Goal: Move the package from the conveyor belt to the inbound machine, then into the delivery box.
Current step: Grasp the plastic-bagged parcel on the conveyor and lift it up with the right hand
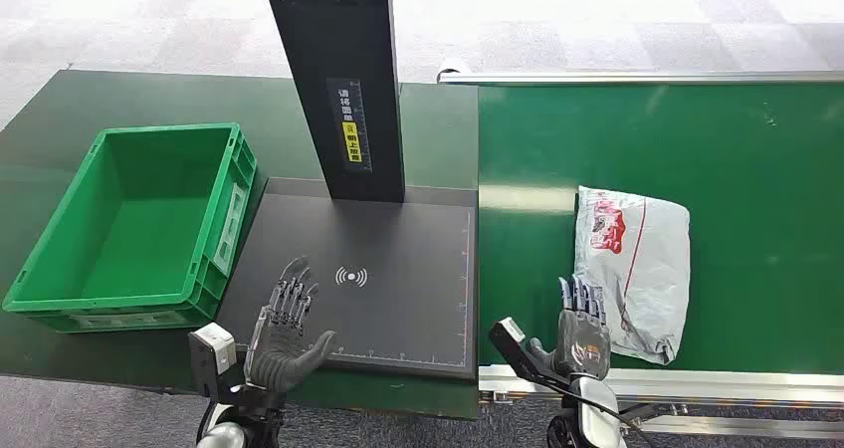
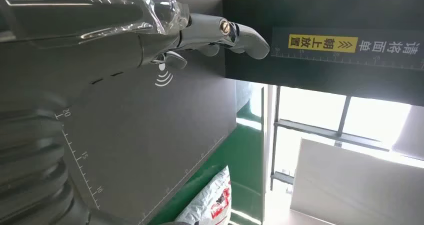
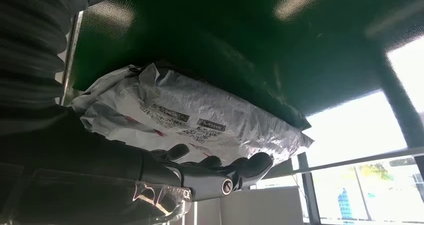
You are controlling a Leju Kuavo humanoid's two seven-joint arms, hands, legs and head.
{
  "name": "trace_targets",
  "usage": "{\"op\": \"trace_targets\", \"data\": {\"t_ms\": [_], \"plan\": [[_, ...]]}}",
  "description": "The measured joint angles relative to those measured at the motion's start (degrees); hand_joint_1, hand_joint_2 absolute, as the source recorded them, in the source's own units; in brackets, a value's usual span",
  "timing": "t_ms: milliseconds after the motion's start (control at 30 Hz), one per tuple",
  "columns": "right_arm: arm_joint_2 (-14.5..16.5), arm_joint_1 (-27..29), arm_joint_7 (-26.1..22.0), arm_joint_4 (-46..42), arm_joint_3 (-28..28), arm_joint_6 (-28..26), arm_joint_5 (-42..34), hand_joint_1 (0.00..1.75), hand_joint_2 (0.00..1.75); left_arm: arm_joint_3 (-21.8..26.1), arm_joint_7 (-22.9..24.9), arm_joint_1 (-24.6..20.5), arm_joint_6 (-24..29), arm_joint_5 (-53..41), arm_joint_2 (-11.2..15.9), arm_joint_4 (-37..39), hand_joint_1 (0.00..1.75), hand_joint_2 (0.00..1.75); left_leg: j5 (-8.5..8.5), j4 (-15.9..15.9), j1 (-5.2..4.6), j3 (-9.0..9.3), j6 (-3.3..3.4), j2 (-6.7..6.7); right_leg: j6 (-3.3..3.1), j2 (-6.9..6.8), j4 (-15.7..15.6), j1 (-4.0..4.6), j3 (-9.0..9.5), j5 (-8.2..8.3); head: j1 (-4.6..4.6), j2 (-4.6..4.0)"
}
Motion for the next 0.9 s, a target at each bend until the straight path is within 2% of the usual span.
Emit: {"op": "trace_targets", "data": {"t_ms": [367, 700, 900], "plan": [[-1.40, -0.72, 4.29, 3.04, -0.81, -2.19, 3.08, 0.00, 1.75, 0.15, 0.17, 0.13, -0.01, 0.00, 0.00, 0.00, 0.00, 1.75, 0.00, 0.00, 0.00, 0.02, 0.00, -0.04, 0.01, -0.02, 0.00, 0.00, 0.00, -0.01, 0.00, 0.00], [-2.42, 0.84, 5.20, 2.20, -8.64, -3.29, 6.52, 0.00, 1.75, 1.03, 0.94, 1.76, -0.12, -0.50, 0.00, -1.57, 0.00, 1.75, -0.07, 0.00, -0.02, 0.33, 0.06, -0.10, 0.10, -0.07, -0.04, -0.03, 0.35, -0.08, 0.00, 0.00], [-2.38, 1.29, 6.24, 1.46, -10.71, -3.42, 7.60, 0.00, 1.75, 1.50, 1.10, 2.16, -0.12, -0.50, -0.03, -2.28, 0.00, 1.75, -0.08, 0.00, -0.02, 0.54, 0.06, -0.10, 0.10, -0.08, -0.04, -0.03, 0.54, -0.08, 0.00, 0.00]]}}
